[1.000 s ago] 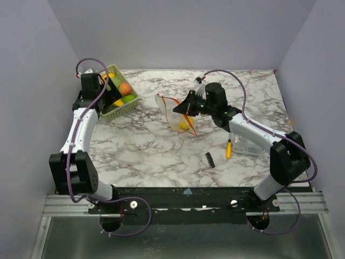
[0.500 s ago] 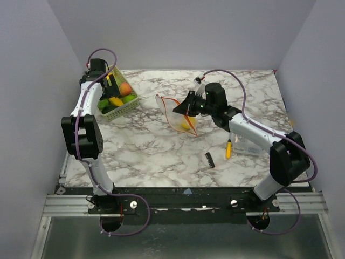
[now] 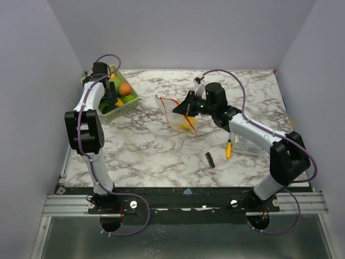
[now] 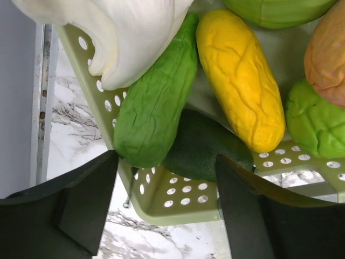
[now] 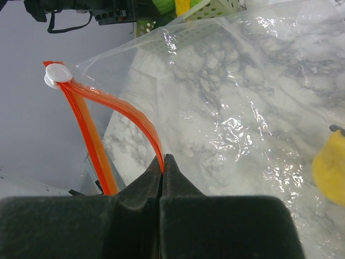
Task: Place the food in the zip-top bag and seal the zipper
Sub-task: Pick up the fake vegetable from the bin.
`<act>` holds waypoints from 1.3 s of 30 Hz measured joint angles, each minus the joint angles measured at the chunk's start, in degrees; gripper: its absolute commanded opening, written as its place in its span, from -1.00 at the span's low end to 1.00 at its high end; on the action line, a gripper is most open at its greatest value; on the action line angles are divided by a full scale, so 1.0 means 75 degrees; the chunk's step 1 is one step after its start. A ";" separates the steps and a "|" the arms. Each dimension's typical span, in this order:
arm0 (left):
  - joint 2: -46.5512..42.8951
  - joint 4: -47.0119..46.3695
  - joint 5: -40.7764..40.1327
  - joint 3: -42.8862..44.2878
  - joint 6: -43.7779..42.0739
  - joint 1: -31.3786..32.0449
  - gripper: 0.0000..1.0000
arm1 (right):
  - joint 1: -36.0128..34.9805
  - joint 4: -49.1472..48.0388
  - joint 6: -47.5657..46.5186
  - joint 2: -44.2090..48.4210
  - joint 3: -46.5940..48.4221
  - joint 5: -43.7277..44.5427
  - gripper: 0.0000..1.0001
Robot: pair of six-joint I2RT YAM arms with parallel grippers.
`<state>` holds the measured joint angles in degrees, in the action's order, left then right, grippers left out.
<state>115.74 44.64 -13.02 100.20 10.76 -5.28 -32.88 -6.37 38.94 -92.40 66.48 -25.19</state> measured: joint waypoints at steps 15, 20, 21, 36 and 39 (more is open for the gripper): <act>0.0096 -0.0052 -0.0020 0.0052 -0.0210 -0.0003 -0.15 | 0.0000 0.0000 0.0000 -0.0082 0.0000 -0.0038 -0.99; 0.0172 -0.0044 -0.0096 0.0087 -0.0233 -0.0003 -0.49 | 0.0000 0.0000 0.0000 -0.0082 0.0000 -0.0079 -0.99; 0.0172 -0.0047 -0.0114 0.0087 -0.0230 -0.0003 -0.56 | 0.0000 0.0000 0.0000 -0.0082 0.0000 -0.0085 -0.99; -0.1215 0.0268 0.0175 -0.0370 0.0256 0.0073 -0.82 | 0.0000 0.0000 0.0003 -0.0082 0.0000 -0.0108 -0.99; -0.1868 0.0265 0.0335 -0.0525 0.0367 0.0198 -0.85 | 0.0000 0.0000 0.0003 -0.0082 0.0000 -0.0140 -0.99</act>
<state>101.73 46.63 -10.50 96.27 13.52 -3.79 -32.88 -6.37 38.96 -93.01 66.48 -26.24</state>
